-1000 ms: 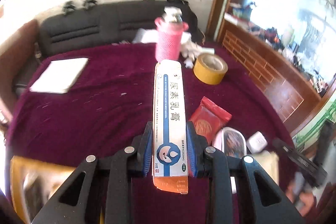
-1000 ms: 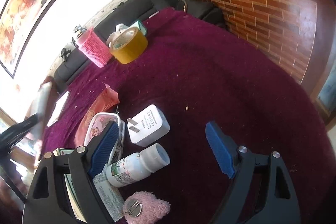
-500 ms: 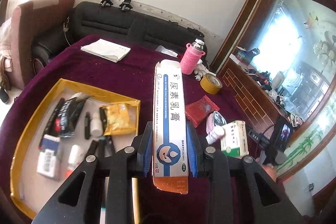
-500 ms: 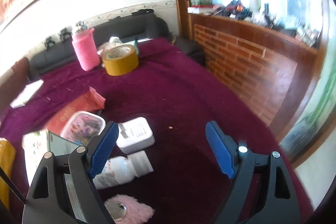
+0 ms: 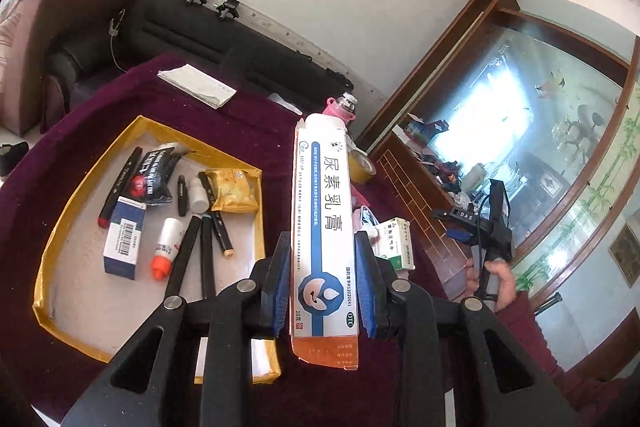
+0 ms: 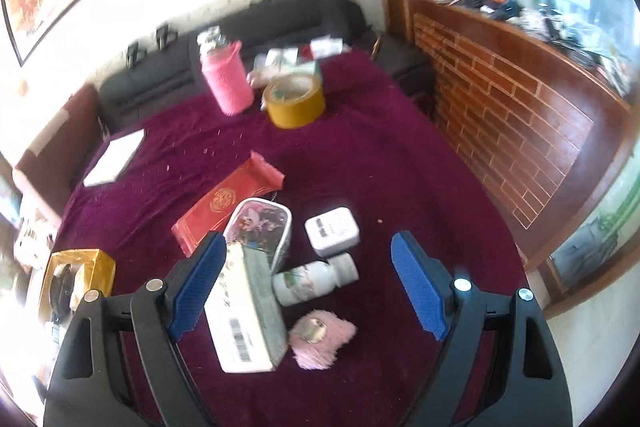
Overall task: Organize objects
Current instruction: 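Carry the cream box to the tray with the left gripper while the right gripper grasps the white jar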
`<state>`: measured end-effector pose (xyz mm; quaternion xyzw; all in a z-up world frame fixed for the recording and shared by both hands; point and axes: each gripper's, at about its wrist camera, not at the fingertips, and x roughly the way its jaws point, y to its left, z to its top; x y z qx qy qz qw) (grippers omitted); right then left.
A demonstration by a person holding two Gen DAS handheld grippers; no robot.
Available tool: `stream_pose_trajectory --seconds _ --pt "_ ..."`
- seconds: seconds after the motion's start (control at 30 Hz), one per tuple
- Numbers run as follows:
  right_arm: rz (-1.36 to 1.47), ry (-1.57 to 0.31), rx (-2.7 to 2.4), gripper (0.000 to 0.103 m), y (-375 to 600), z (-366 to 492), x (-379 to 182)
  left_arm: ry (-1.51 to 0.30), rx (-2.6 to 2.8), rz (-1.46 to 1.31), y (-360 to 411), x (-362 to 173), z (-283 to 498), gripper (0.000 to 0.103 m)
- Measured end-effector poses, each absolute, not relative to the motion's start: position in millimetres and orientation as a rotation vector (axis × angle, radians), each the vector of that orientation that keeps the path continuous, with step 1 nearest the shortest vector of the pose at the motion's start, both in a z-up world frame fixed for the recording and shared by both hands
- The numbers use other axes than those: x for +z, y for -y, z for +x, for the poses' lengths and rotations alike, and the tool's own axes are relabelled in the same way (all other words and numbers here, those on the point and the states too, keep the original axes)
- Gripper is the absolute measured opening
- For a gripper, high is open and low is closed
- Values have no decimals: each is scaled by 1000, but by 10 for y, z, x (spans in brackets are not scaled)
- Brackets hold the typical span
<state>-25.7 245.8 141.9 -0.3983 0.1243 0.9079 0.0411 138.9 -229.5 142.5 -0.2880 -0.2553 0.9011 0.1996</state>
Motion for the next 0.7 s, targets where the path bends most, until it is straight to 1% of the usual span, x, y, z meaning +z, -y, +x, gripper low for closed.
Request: stream_pose_trajectory --seconds 0.1,0.2,0.37,0.47,0.57,0.63,0.7 --pt "-1346 -423 2767 85 -2401 -410 1382 710 2549 -798 2365 1359 1395 25" --pt "-1401 -480 2776 85 -2346 -292 1292 676 2577 -815 2418 1272 1369 25" --pt "-1507 -578 2980 85 -1816 -161 1314 638 2591 -875 2357 1151 1244 25" --pt "-1626 -499 3033 85 -1380 -264 1256 594 2632 -905 2321 1093 1252 25" --pt "-1672 -405 2953 85 -1129 -347 1019 570 2661 -906 2368 1058 1319 25" --pt "-1637 -310 2873 84 -1028 -324 866 545 2693 -902 2422 1049 1354 25" --pt "-1506 -139 2808 84 -917 -233 759 537 2705 -899 2472 1027 1362 25"
